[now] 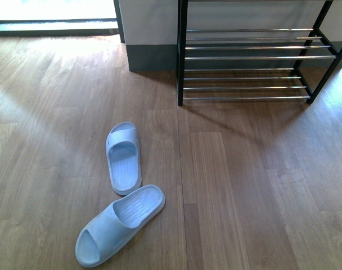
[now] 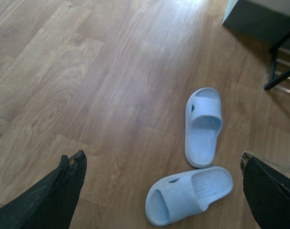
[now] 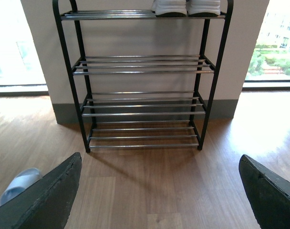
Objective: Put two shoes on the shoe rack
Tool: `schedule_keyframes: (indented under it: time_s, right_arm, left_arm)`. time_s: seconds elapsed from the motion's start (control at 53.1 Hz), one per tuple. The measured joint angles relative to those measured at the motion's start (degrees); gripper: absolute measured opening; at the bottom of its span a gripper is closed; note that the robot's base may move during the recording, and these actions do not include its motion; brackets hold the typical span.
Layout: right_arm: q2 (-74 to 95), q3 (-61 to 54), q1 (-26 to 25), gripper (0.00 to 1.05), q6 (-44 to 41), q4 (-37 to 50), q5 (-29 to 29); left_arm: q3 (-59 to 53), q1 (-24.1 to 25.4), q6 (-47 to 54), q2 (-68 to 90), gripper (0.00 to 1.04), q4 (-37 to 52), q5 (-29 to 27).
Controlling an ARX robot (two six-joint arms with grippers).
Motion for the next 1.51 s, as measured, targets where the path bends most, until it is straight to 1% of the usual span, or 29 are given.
schedule_keyframes:
  time_s: [0.075, 0.169, 0.245, 0.339, 0.414, 0.527, 0.64, 0.809, 0.941, 1.016, 1.11, 1.336, 1.355, 1.393, 1.412, 1.449, 1.506]
  right_arm:
    - [0.0, 0.0, 0.0, 0.96, 0.0, 0.0, 0.02]
    - [0.0, 0.0, 0.0, 0.96, 0.0, 0.0, 0.0]
    - [0.0, 0.0, 0.0, 0.96, 0.0, 0.0, 0.02]
    - [0.0, 0.0, 0.0, 0.96, 0.0, 0.0, 0.02]
    - [0.0, 0.0, 0.0, 0.96, 0.0, 0.0, 0.0]
    - [0.0, 0.0, 0.0, 0.96, 0.0, 0.0, 0.0]
    - [0.0, 0.0, 0.0, 0.96, 0.0, 0.0, 0.0]
    - [0.0, 0.0, 0.0, 0.96, 0.0, 0.0, 0.0]
    - [0.0, 0.0, 0.0, 0.96, 0.0, 0.0, 0.0]
    - [0.0, 0.0, 0.0, 0.96, 0.0, 0.0, 0.0]
    - [0.0, 0.0, 0.0, 0.96, 0.0, 0.0, 0.0]
    - [0.0, 0.0, 0.0, 0.96, 0.0, 0.0, 0.0]
    - [0.0, 0.0, 0.0, 0.96, 0.0, 0.0, 0.0]
    - [0.0, 0.0, 0.0, 0.96, 0.0, 0.0, 0.0]
    - [0.0, 0.0, 0.0, 0.96, 0.0, 0.0, 0.0]
    - [0.0, 0.0, 0.0, 0.96, 0.0, 0.0, 0.0]
    - [0.0, 0.0, 0.0, 0.96, 0.0, 0.0, 0.0]
  left_arm:
    - [8.33, 1.38, 4.07, 16.09, 0.95, 3.63, -0.66]
    - [21.11, 1.66, 8.7, 33.9, 0.95, 5.09, -1.11]
    - [26.95, 0.94, 9.11, 44.17, 0.95, 2.91, 2.05]
    - [36.17, -0.04, 11.41, 57.44, 0.95, 0.37, 3.39]
    - [41.09, -0.92, 13.44, 63.08, 0.95, 1.22, 2.78]
    - [48.83, -3.17, 19.15, 71.1, 0.95, 3.04, -0.09]
    - [56.35, -5.09, 22.16, 78.97, 0.95, 2.32, 0.11]
    - [64.92, -5.44, 24.98, 87.23, 0.95, 1.18, -0.79]
    - [69.75, -5.31, 27.63, 90.16, 0.95, 0.09, -1.16]
    - [69.64, -5.33, 28.24, 89.7, 0.95, -0.63, -1.51]
    - [66.55, -5.46, 27.52, 86.93, 0.95, -1.55, -1.95]
    - [66.49, -5.46, 27.28, 86.05, 0.95, -1.55, -2.03]
    - [66.42, -5.44, 27.1, 86.05, 0.95, -1.53, -1.84]
    - [66.31, -5.29, 24.55, 86.05, 0.95, -1.9, 2.6]
    - [66.55, -5.07, 22.62, 86.07, 0.95, -3.08, 5.88]
    - [67.06, -5.03, 20.74, 86.66, 0.95, -3.76, 6.99]
    - [68.59, -5.03, 19.63, 87.97, 0.95, -4.57, 7.04]
